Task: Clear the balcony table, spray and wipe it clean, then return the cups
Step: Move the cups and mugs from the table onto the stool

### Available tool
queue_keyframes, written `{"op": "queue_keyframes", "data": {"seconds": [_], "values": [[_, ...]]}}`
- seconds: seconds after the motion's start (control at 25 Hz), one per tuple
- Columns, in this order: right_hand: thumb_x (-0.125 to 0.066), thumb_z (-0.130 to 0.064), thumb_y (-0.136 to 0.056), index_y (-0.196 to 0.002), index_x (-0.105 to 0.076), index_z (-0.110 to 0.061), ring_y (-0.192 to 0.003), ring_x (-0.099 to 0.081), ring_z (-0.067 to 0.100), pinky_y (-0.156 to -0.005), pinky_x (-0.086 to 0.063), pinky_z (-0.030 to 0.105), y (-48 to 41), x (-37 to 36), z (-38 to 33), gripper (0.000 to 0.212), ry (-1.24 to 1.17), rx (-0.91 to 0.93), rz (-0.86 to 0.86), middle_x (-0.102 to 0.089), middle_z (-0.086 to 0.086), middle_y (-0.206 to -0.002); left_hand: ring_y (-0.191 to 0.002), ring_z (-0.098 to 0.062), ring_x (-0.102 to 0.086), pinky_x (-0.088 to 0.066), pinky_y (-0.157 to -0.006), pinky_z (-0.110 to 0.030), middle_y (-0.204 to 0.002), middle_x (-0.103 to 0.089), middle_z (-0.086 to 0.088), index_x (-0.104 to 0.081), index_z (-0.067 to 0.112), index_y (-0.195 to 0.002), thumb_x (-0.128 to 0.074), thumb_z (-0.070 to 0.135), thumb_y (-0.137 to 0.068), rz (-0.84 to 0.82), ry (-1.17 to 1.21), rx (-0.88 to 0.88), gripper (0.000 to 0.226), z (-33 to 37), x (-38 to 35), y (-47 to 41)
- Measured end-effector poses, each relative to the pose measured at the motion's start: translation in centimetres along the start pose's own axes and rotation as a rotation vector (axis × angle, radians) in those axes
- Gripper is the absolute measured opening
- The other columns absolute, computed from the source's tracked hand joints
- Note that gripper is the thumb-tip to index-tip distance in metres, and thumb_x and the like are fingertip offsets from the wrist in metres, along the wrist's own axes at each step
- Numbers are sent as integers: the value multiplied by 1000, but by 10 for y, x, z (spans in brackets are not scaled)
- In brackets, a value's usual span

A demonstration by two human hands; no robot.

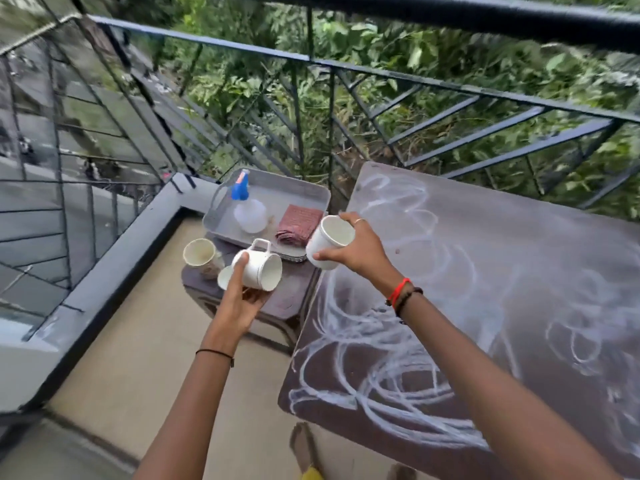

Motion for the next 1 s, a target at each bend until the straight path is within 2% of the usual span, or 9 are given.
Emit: {"op": "queue_keyframes", "data": {"seconds": [0.16, 0.28, 0.36, 0.52, 0.64, 0.8, 0.88, 1.0], "values": [[-91, -29, -54, -130, -46, -10, -118, -50, 22, -101, -41, 33, -19, -81, -23, 90, 129, 72, -131, -52, 9, -128, -92, -21, -63, -60, -64, -31, -106, -64, -11, -59, 15, -116, -64, 50, -87, 131, 153, 214, 46, -23, 57, -24], [-90, -23, -56, -130, -44, -5, -122, -43, 28, -101, -32, 28, -31, -135, -22, 89, 281, 117, -198, -46, 15, -128, -83, -21, -61, -60, -54, -27, -96, -63, -10, -60, 11, -103, -64, 55, -85, 167, 199, 373, 48, -46, 83, -41], [-88, -22, -57, -131, -42, -7, -121, -44, 31, -101, -34, 30, -40, -165, -13, 89, 391, 150, -246, -43, 15, -129, -81, -20, -60, -58, -51, -24, -93, -62, -8, -61, 13, -99, -63, 56, -84, 155, 207, 434, 46, -60, 96, -55], [-86, -16, -56, -131, -41, -13, -113, -51, 36, -97, -41, 38, -55, -216, 12, 88, 637, 191, -371, -48, 13, -126, -80, -18, -61, -56, -58, -23, -89, -64, -5, -62, 15, -97, -64, 47, -83, 131, 178, 522, 36, -75, 116, -82], [-85, -15, -57, -132, -39, -10, -114, -49, 38, -99, -42, 42, -67, -240, 31, 88, 676, 187, -420, -45, 14, -126, -88, -18, -63, -58, -64, -26, -98, -66, -6, -62, 16, -106, -68, 52, -81, 140, 120, 579, 44, -87, 135, -103], [-69, -25, -76, -134, -39, -12, -113, -48, 36, -96, -37, 38, -78, -261, 43, 67, 810, 298, -490, -45, 11, -128, -93, -19, -59, -52, -81, -28, -99, -63, -5, -62, 19, -105, -73, 52, -76, 120, 26, 635, 45, -100, 146, -124], [-65, -27, -80, -136, -39, -14, -110, -48, 37, -94, -41, 41, -85, -267, 49, 63, 863, 337, -520, -43, 10, -128, -92, -21, -59, -51, -81, -30, -99, -62, -8, -62, 15, -103, -70, 54, -79, 114, 18, 649, 45, -102, 145, -126], [-65, -17, -82, -135, -39, -16, -108, -48, 35, -86, -48, 46, -90, -276, 55, 59, 936, 403, -589, -40, 8, -132, -85, -26, -60, -51, -82, -32, -96, -62, -13, -62, 10, -102, -67, 52, -83, 114, 32, 657, 47, -107, 145, -127]]}}
Point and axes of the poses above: each hand's wrist, its own y-axis away from the middle knuckle, its own x-axis out of the back of the hand, z = x × y, the point moved 9 cm from there along -y, towards the middle knuckle
